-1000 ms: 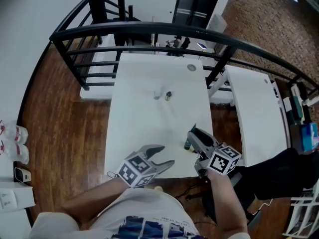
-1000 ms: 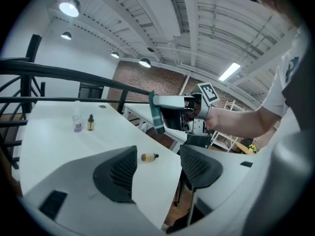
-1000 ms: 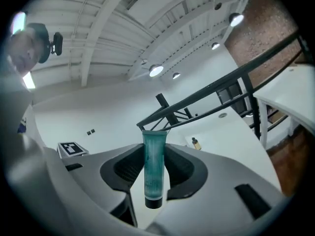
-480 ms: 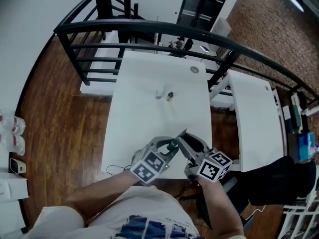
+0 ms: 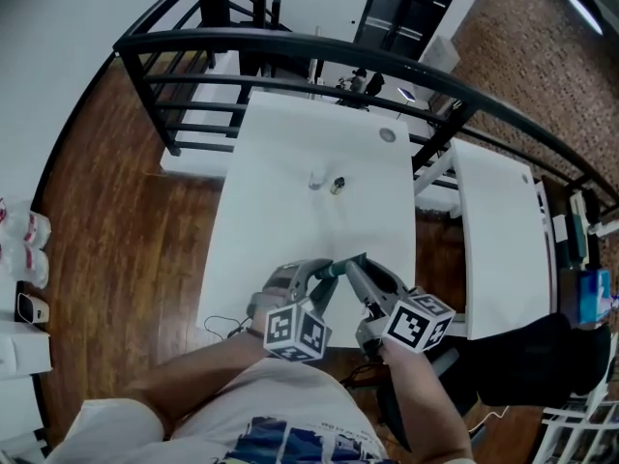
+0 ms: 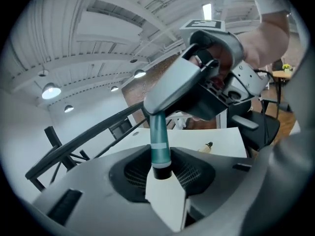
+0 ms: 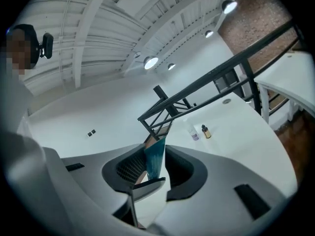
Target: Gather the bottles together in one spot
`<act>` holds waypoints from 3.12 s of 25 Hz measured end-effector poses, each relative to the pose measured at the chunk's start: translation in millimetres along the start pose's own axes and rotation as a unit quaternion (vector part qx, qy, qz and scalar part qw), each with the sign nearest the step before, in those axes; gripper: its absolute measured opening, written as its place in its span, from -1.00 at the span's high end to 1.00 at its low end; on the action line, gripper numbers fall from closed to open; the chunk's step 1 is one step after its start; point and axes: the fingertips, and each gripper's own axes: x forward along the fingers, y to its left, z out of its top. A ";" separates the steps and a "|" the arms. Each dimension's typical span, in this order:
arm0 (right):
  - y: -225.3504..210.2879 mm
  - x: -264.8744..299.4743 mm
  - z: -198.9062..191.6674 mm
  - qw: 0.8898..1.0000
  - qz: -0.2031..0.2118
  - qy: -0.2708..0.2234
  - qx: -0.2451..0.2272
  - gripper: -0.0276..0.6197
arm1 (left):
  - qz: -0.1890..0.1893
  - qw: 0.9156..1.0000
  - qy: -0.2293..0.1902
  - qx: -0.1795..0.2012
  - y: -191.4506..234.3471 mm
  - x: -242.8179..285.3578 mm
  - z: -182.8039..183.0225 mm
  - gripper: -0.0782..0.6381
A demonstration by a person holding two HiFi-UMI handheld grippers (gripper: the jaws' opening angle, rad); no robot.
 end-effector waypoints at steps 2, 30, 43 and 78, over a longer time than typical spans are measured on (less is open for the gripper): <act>-3.2 2.7 -1.7 1.000 -0.011 0.005 0.000 0.54 | 0.005 1.000 0.003 0.011 -0.1 0.3 -3.1 0.46; -84.6 137.2 9.5 0.960 -0.035 0.077 -0.266 0.65 | -0.060 0.948 0.044 -0.311 58.2 -66.2 -97.6 0.39; -115.7 223.9 1.5 0.946 -0.036 0.076 -0.312 0.65 | -0.084 0.933 0.058 -0.345 81.2 -52.6 -119.2 0.39; -132.2 219.6 -10.4 0.944 -0.059 0.052 -0.319 0.27 | -0.110 0.931 0.073 -0.339 62.9 -23.1 -123.9 0.39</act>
